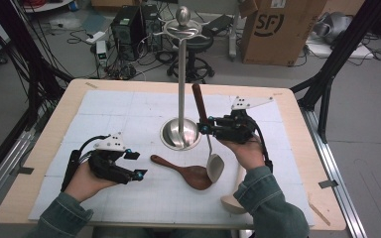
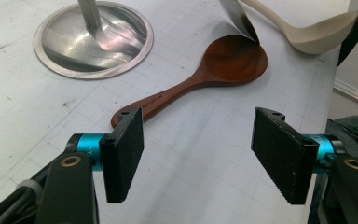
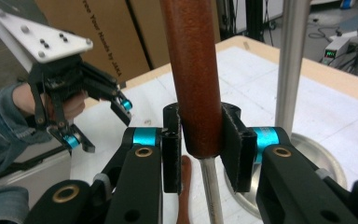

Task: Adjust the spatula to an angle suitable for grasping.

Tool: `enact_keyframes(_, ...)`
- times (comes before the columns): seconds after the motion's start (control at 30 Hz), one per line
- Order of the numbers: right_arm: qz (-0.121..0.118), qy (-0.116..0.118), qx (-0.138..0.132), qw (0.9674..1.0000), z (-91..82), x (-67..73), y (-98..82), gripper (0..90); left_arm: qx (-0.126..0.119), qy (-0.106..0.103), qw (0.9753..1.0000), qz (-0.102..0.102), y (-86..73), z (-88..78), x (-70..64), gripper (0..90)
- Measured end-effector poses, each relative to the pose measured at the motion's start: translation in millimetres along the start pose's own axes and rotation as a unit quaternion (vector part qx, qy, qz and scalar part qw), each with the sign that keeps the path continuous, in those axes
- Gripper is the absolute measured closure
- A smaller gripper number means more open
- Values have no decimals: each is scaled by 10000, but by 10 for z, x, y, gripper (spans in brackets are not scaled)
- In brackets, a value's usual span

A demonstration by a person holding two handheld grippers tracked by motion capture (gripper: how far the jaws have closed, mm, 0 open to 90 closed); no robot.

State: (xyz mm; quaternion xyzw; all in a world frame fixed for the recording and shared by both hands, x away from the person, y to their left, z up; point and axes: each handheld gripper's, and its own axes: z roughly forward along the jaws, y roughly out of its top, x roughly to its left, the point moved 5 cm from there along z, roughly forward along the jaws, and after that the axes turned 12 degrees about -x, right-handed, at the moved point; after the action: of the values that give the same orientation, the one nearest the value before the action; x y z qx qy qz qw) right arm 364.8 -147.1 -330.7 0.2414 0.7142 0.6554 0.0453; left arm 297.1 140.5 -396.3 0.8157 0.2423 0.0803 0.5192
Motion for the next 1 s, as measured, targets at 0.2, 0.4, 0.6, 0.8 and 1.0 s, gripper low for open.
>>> enact_keyframes(0.2, -25, -59, -164, 9998, -62, -4, 86, 726, 5, 4, 10000, 5, -5, 0, 2, 348)
enact_keyframes(0.4, -46, -64, -368, 9993, -114, 8, 158, 726, -12, 7, 10000, -9, -2, -3, 6, 347)
enact_keyframes(0.6, -89, -4, -474, 9988, -102, 76, 202, 729, -13, 15, 10000, -5, -3, 3, 8, 347)
enact_keyframes(0.8, -110, 156, -544, 9983, -39, 175, 232, 730, -61, 12, 10000, 0, 3, -9, 13, 352)
enact_keyframes(1.0, -128, 302, -569, 9978, 43, 282, 240, 730, -88, -5, 10000, 29, 10, -7, 6, 355)
